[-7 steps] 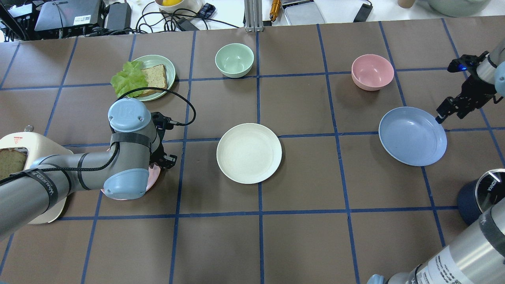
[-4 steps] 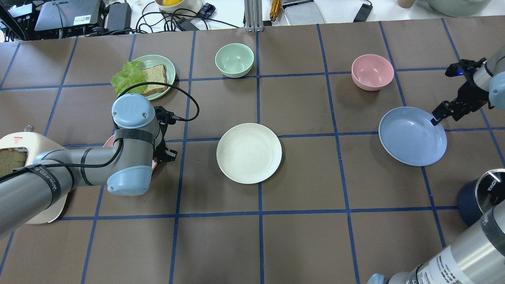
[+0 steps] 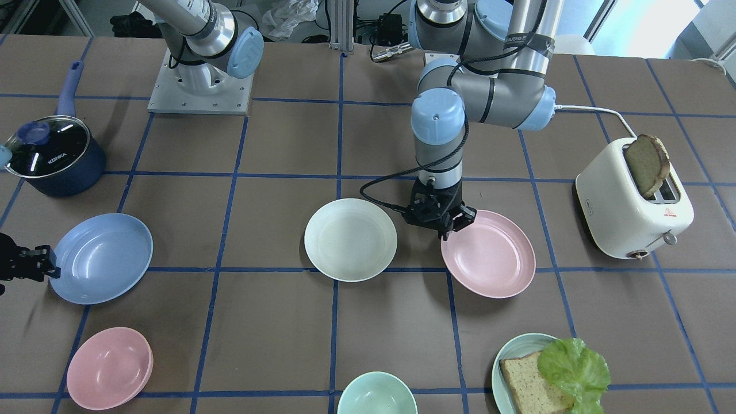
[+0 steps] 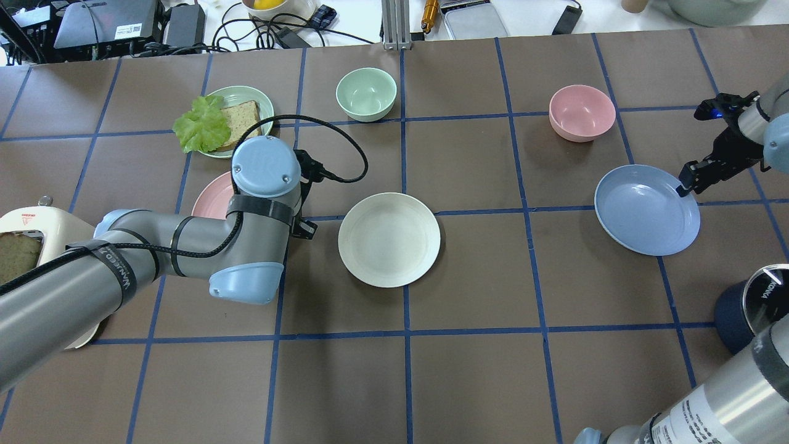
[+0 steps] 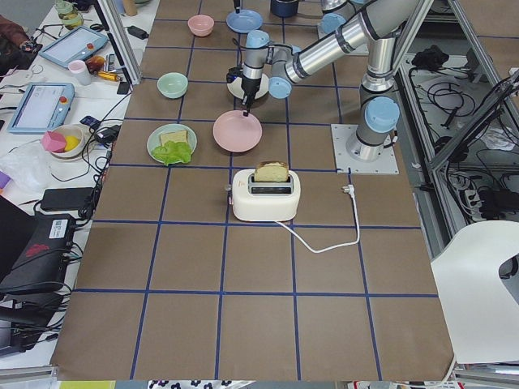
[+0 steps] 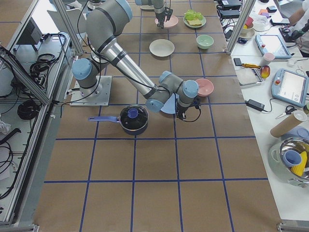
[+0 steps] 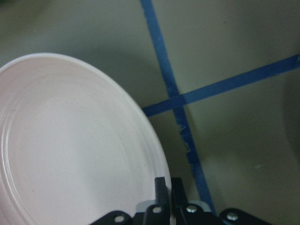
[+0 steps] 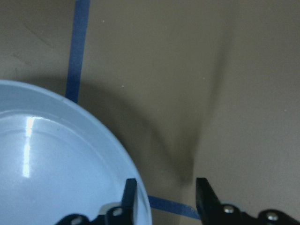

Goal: Stack three plates with pink and blue
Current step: 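Lift pink plate toward cream plate with left gripper while right lifts blue plate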

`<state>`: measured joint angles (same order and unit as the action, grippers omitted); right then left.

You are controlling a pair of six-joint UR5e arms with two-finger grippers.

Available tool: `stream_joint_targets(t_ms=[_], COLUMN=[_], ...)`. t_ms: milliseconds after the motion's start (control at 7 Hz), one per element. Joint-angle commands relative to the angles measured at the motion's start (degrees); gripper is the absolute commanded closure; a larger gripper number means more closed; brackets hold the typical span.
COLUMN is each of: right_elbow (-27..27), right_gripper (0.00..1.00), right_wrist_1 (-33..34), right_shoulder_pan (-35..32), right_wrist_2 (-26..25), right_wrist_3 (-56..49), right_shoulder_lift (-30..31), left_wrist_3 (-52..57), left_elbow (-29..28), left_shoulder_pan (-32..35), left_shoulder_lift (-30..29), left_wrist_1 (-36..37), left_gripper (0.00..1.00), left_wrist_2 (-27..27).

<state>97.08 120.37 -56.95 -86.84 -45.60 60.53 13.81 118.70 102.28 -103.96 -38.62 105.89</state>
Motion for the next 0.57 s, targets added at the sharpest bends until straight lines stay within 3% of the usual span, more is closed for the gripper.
stream_joint_targets(t_ms=[0, 143, 429], right_elbow=[0.04, -0.4, -3.1], right_gripper=[0.95, 1.0, 1.0], right_wrist_1=[-0.22, -0.31, -4.67], right_shoulder_pan=[0.0, -0.26, -0.96], right_wrist_2=[-0.35, -0.96, -1.14], right_wrist_3=[0.08, 0.08, -0.01], right_shoulder_lift=[0.29, 1.6, 3.45], left_wrist_3=[-0.89, -2.46, -4.22], left_elbow=[-2.42, -2.51, -5.13], left_shoulder_pan=[6.68, 9.31, 14.15], left_shoulder_lift=[-0.45, 0.42, -0.45], left_wrist_1=[-0.14, -1.18, -1.8], left_gripper=[1.0, 1.0, 1.0], left_wrist_2=[1.16, 1.95, 3.54])
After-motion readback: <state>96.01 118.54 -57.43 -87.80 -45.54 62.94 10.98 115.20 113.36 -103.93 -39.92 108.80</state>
